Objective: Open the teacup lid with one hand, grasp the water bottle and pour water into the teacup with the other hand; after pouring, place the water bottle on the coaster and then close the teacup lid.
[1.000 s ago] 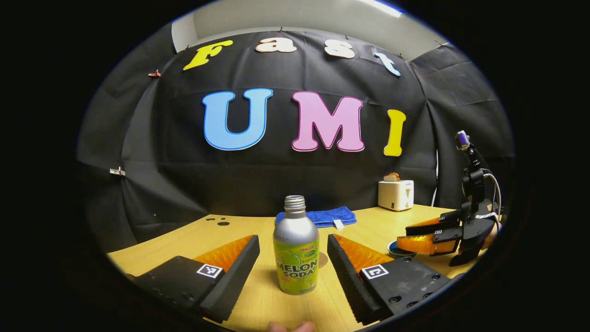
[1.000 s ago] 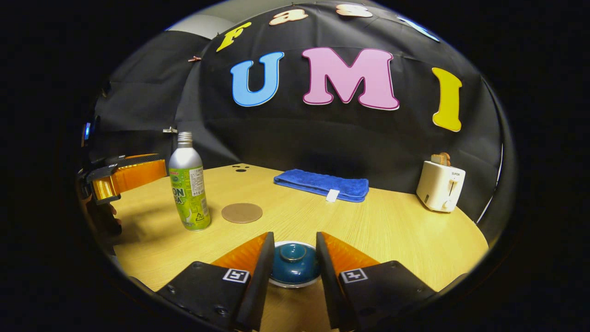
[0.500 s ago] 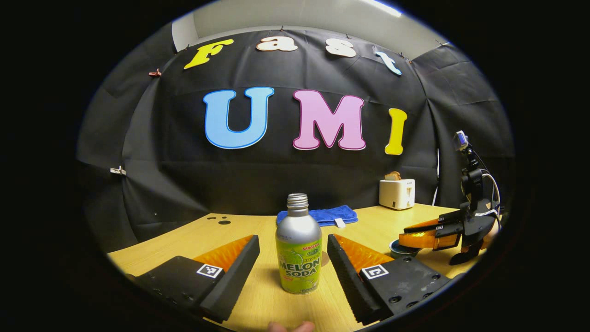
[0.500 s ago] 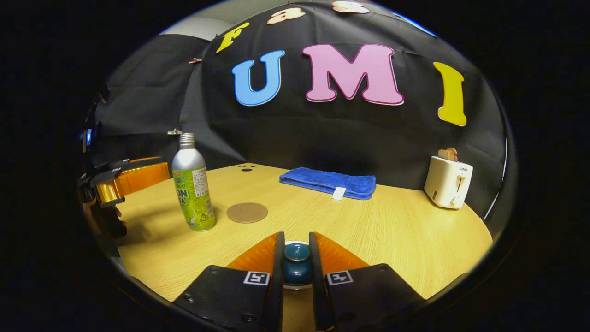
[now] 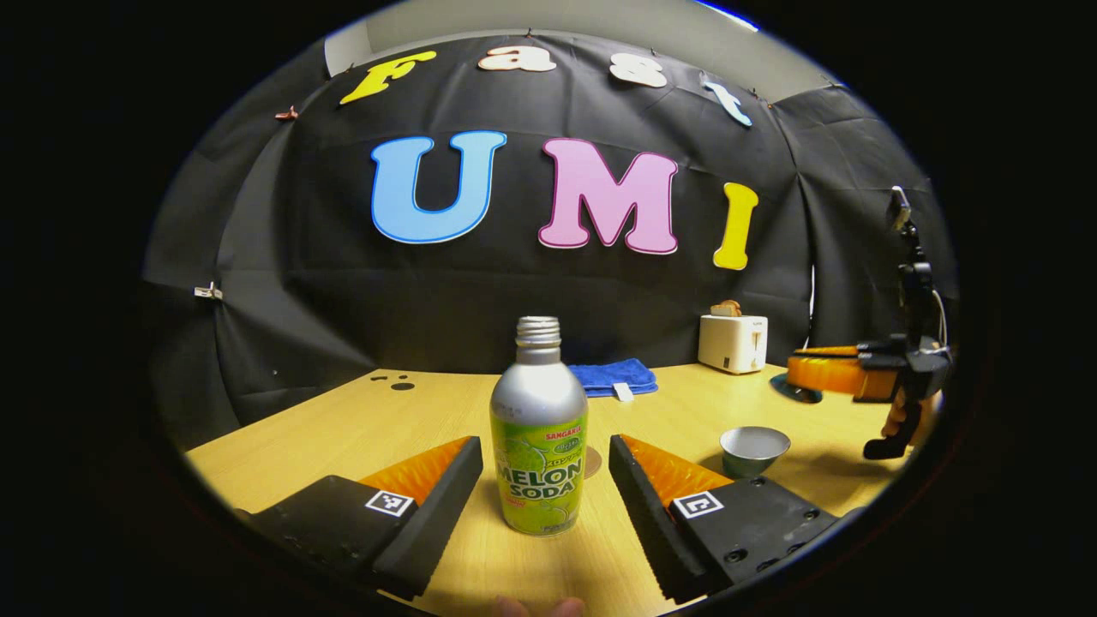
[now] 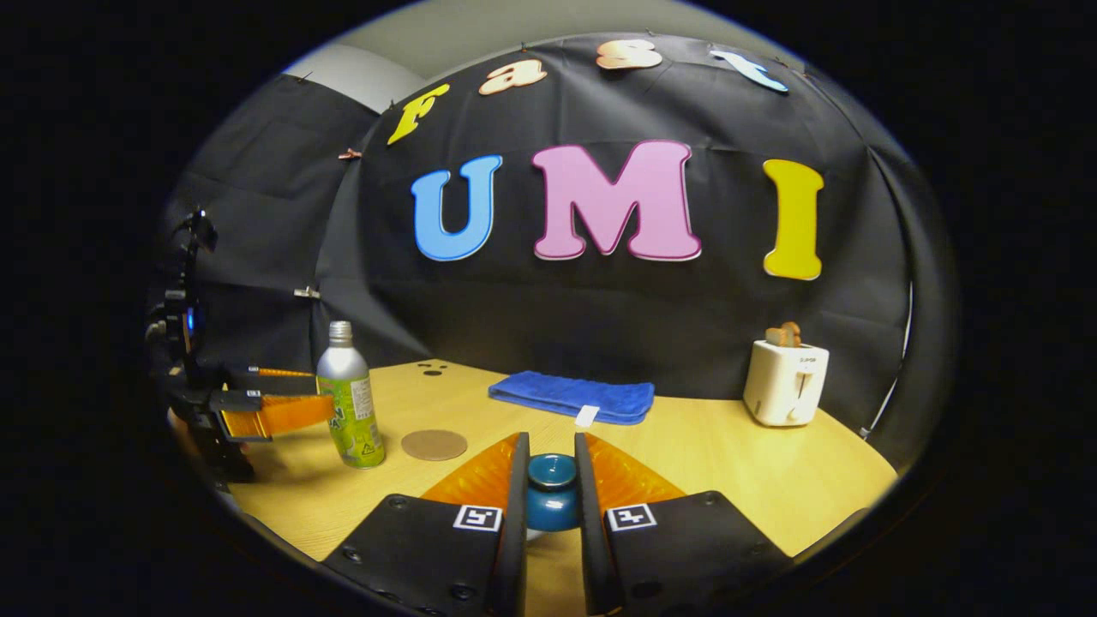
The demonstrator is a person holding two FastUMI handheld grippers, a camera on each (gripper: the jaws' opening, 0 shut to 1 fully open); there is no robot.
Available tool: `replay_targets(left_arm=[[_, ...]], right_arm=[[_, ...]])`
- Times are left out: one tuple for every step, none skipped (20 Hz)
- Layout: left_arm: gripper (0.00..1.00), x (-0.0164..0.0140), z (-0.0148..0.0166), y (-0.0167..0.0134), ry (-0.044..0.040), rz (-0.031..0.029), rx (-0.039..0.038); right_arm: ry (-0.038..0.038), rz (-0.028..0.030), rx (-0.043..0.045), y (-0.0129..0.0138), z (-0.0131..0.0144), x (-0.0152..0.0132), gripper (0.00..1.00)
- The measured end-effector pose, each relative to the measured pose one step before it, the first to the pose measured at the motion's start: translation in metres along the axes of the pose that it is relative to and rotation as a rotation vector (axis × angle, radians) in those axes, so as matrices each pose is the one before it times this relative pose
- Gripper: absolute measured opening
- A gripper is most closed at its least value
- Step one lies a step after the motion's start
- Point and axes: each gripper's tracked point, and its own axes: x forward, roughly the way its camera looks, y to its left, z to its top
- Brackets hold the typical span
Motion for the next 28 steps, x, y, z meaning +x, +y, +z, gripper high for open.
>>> replay_targets(left_arm=[[0.94,0.00523,-0.00302,0.00108,0.00926,0.00609,-0.00173],[0.95,0.00433,-0.00363,0.0018,0.01056,0.01025,-0.00308],[0.95,0.00659,-0.00254,0.00215,0.00772,0.00659,-0.00621],[0.94,0.00569,-0.00287,-0.00043,0.00894,0.00126,-0.00795],[0.95,0.00541,-0.00227,-0.00188,0.01342,-0.00428,-0.00482],[0.95,0.0044,-0.00002,0.00038,-0.00153,0.00834,0.00848],[0.94,0.00155,0.00137,0.00121,-0.00629,0.00211,0.00701],[0.9,-0.00041,0.00133,-0.00234,0.0012,0.00262,0.00473],[0.84,0.00289,-0.00029,-0.00021,0.00074,0.00068,0.00428],[0.84,0.00074,-0.0004,-0.00199,0.00141,-0.00268,0.00866],[0.83,-0.00057,0.00142,-0.0029,0.00017,-0.00925,0.01267],[0.81,-0.00116,0.00288,-0.0017,-0.00753,-0.00127,0.01899],[0.81,-0.00194,0.00736,-0.00177,-0.01509,0.0035,0.03782],[0.81,-0.00178,0.00682,0.00035,-0.02019,0.01113,0.05887],[0.81,-0.00287,0.00959,-0.00099,-0.02584,0.01652,0.08034],[0.81,-0.00175,0.00761,-0.00019,-0.01999,0.02662,0.10006],[0.81,0.0004,0.00732,0.00046,-0.01695,0.03094,0.1187],[0.81,-0.00016,0.00524,-0.00157,-0.01351,0.02305,0.12069],[0.8,0.00079,0.00636,-0.00319,-0.00825,0.01296,0.1083],[0.8,0.00112,0.00776,-0.00627,-0.01019,-0.00015,0.08809],[0.8,0.00255,0.00737,-0.00824,-0.00803,-0.01493,0.06911],[0.8,0.00125,0.0054,-0.0092,-0.00495,-0.02621,0.05696],[0.8,0.0023,0.00355,-0.00952,-0.00017,-0.02995,0.05165],[0.79,-0.00093,0.00039,-0.00932,0.00314,-0.02709,0.05562],[0.79,-0.00087,0.00138,-0.00351,-0.00031,-0.01728,0.06538],[0.79,0.00255,0.00164,-0.00216,0.00118,-0.01113,0.07223],[0.79,0.00316,0.00243,-0.00396,0.00051,-0.00523,0.07078],[0.79,0.00073,0.00013,-0.00406,-0.00071,-0.00655,0.06064]], right_arm=[[-0.00615,-0.01462,0.00275,-0.00977,0.00444,-0.00444,0.3],[-0.00161,-0.01616,-0.00116,-0.00918,0.00189,-0.00139,0.3],[0.00291,-0.01415,-0.00182,-0.00699,0.0014,-0.00178,0.3],[0.00312,-0.01005,0.00112,-0.00619,-0.00009,-0.00094,0.3],[0.00399,-0.00504,0.00418,-0.00391,-0.00102,-0.00037,0.3],[0.00515,-0.00197,0.00285,-0.00228,-0.00148,-0.00051,0.3],[0.00332,-0.00248,0.00064,-0.00225,-0.00026,-0.00083,0.3],[0.00151,-0.00194,-0.00018,-0.00148,0.00016,-0.00001,0.3],[0.00022,0.00094,-0.00088,0.00007,0.00051,0.00018,0.3],[0.00085,0.00021,-0.00251,0.00002,0.00035,-0.00101,0.3],[0.00038,-0.00353,-0.00344,-0.00237,-0.00019,0.00002,0.3],[-0.00136,-0.00667,-0.00363,-0.00261,0.00043,-0.00077,0.3],[0.00011,-0.00888,-0.00223,-0.00376,0.00024,0.00004,0.3],[0.0004,-0.00765,0.00121,-0.00299,0.00061,-0.00061,0.3],[0.00005,-0.00709,0.00388,-0.00396,0.00024,-0.00048,0.3],[-0.00081,-0.00665,0.00385,-0.00343,0.00124,-0.00119,0.3],[-0.00083,-0.00784,-0.00014,-0.00304,-0.00029,-0.00036,0.3],[-0.00101,-0.00989,-0.0041,-0.00399,0.0001,-0.00037,0.3],[0.00032,-0.01035,-0.00617,-0.00433,0.00031,-0.00036,0.3],[0.00085,-0.00851,-0.00387,-0.00366,-0.00039,0.00008,0.3],[-0.00027,-0.00577,0.00061,-0.00179,0.00042,-0.00022,0.3],[0.00059,-0.00303,0.00323,-0.00169,0.00005,-0.00034,0.3],[0.00134,-0.00303,0.00175,-0.00257,-0.00038,-0.00072,0.3],[0.0014,-0.0046,-0.00059,-0.00235,-0.00094,0.00039,0.3],[0.00185,-0.00461,-0.00175,-0.00295,-0.00015,0.00009,0.3],[0.00091,-0.00235,0.00022,-0.00115,-0.00023,-0.00025,0.3],[0.00066,0.0017,0.00397,-0.00067,0.00027,-0.00044,0.3],[-0.00203,0.00178,0.00479,0.00027,0.00105,-0.00029,0.3]])
